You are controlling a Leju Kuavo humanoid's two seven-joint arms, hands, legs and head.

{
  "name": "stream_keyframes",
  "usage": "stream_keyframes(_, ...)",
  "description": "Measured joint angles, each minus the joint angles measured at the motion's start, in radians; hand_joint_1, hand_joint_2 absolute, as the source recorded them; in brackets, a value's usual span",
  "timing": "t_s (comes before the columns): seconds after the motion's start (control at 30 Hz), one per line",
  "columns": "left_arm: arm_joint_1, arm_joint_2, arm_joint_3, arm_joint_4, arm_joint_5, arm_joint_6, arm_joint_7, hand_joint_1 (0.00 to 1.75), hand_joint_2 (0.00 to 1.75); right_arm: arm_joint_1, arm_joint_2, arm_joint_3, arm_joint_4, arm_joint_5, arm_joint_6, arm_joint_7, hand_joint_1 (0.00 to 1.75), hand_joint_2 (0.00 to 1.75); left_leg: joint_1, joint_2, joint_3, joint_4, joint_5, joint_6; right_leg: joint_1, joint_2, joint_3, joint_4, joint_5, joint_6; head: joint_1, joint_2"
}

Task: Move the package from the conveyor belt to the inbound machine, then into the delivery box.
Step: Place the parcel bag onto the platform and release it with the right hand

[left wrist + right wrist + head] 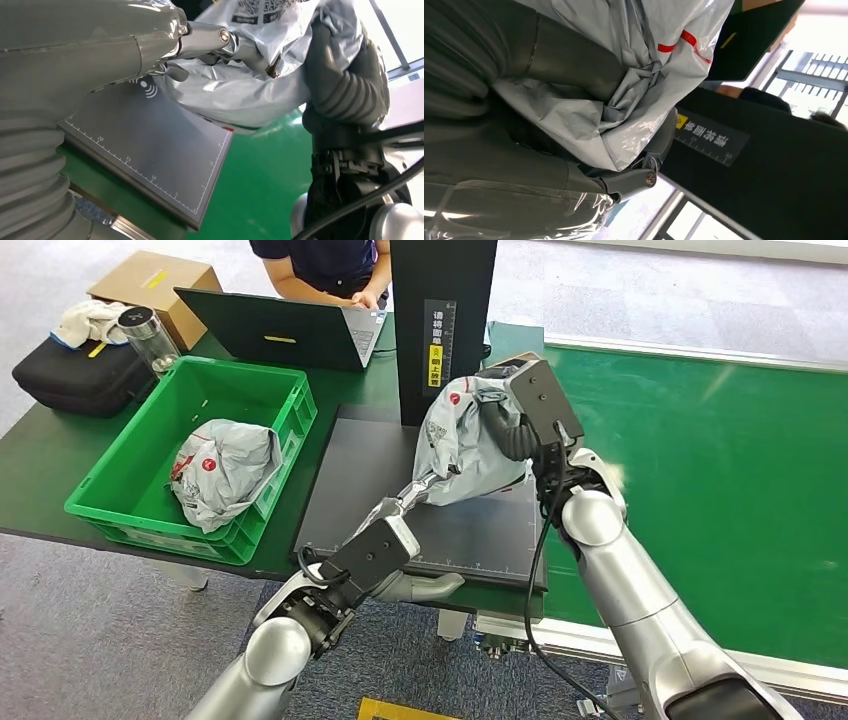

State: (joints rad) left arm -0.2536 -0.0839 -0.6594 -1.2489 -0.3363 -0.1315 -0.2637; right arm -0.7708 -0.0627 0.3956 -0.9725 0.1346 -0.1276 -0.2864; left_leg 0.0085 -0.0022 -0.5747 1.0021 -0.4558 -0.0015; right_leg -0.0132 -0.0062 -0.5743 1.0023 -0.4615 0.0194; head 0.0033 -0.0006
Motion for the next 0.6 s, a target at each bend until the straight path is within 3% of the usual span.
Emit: stream_keyframes(0.6, -0.01, 0.0, -0.01, 0.011, 0.021, 0.011, 0.005, 0.0, 1.75, -0.048, 0.025, 0.057, 0.115, 0.003, -0.08, 0.032, 1.75, 1.75, 0.0, 0.0, 0.0, 0.0, 0.0, 0.0, 0.0, 0.0, 0.0, 0.0, 0.0, 0.0, 0.0, 0.0)
